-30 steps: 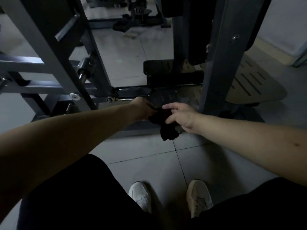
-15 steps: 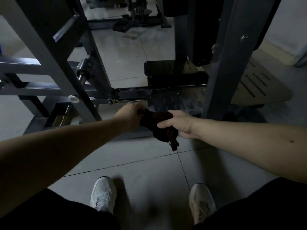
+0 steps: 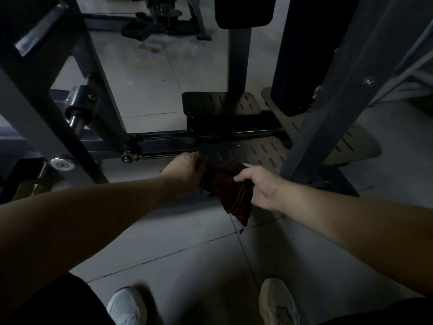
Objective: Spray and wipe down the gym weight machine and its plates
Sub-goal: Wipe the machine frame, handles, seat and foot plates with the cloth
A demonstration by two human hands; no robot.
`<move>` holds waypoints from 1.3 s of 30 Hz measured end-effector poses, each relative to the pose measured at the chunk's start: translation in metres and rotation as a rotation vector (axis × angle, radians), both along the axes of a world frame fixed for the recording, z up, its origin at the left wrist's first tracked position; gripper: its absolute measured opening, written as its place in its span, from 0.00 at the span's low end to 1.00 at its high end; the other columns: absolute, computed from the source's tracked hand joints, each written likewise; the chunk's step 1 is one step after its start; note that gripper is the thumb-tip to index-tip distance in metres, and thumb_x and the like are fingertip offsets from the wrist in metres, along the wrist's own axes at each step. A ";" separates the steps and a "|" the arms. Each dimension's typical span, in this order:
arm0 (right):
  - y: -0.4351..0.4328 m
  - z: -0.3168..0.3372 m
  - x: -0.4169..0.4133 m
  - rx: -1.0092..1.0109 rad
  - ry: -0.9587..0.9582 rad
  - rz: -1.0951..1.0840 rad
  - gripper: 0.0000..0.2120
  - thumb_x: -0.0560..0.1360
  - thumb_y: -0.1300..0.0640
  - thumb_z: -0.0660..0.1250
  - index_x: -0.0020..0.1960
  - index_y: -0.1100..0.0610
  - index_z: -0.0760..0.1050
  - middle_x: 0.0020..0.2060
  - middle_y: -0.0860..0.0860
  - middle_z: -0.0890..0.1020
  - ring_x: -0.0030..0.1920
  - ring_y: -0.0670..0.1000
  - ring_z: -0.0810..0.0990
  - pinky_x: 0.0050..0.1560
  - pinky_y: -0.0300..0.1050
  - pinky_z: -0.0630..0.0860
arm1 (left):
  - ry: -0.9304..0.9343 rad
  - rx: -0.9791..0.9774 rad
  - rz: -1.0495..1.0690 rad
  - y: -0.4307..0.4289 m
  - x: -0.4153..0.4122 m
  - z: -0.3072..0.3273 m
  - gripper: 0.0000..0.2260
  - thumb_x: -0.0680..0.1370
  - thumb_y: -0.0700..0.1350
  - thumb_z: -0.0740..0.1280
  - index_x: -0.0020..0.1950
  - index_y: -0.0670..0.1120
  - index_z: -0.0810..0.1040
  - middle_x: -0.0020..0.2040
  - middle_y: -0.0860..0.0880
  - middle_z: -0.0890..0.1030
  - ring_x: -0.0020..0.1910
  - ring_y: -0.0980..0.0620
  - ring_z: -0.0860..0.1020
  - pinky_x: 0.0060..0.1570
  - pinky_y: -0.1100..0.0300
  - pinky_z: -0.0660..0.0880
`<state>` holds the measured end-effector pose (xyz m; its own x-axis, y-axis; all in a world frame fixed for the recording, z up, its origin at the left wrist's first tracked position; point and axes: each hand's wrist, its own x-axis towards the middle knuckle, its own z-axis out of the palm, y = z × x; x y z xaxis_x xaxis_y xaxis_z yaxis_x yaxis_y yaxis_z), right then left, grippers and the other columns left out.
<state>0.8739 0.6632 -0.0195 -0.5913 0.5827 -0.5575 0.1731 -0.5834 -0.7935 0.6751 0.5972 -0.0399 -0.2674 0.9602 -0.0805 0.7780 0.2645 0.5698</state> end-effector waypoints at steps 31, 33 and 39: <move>0.072 -0.082 -0.078 1.143 -1.085 0.107 0.25 0.83 0.55 0.57 0.78 0.60 0.66 0.81 0.55 0.60 0.81 0.55 0.54 0.80 0.52 0.55 | 0.117 0.033 -0.080 0.071 -0.068 -0.069 0.20 0.77 0.48 0.74 0.68 0.43 0.80 0.69 0.43 0.74 0.67 0.38 0.66 0.68 0.54 0.61; 0.015 -0.087 -0.084 1.249 -0.925 0.242 0.26 0.83 0.54 0.58 0.80 0.58 0.64 0.82 0.52 0.57 0.82 0.52 0.50 0.81 0.53 0.54 | 0.169 0.113 -0.114 0.065 -0.065 -0.068 0.15 0.77 0.45 0.71 0.61 0.40 0.84 0.63 0.39 0.79 0.63 0.35 0.72 0.63 0.53 0.60; 0.060 -0.070 -0.057 1.084 -1.264 0.232 0.32 0.82 0.53 0.58 0.83 0.58 0.53 0.83 0.55 0.48 0.82 0.56 0.45 0.81 0.56 0.53 | 0.271 0.160 -0.140 0.066 -0.066 -0.075 0.13 0.79 0.43 0.68 0.61 0.41 0.84 0.62 0.39 0.81 0.62 0.35 0.76 0.61 0.52 0.58</move>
<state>0.8171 0.7235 -0.0893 -0.2397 0.9600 -0.1444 0.9694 0.2286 -0.0893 0.6089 0.6631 -0.1148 -0.1234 0.9838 0.1299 0.9291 0.0685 0.3634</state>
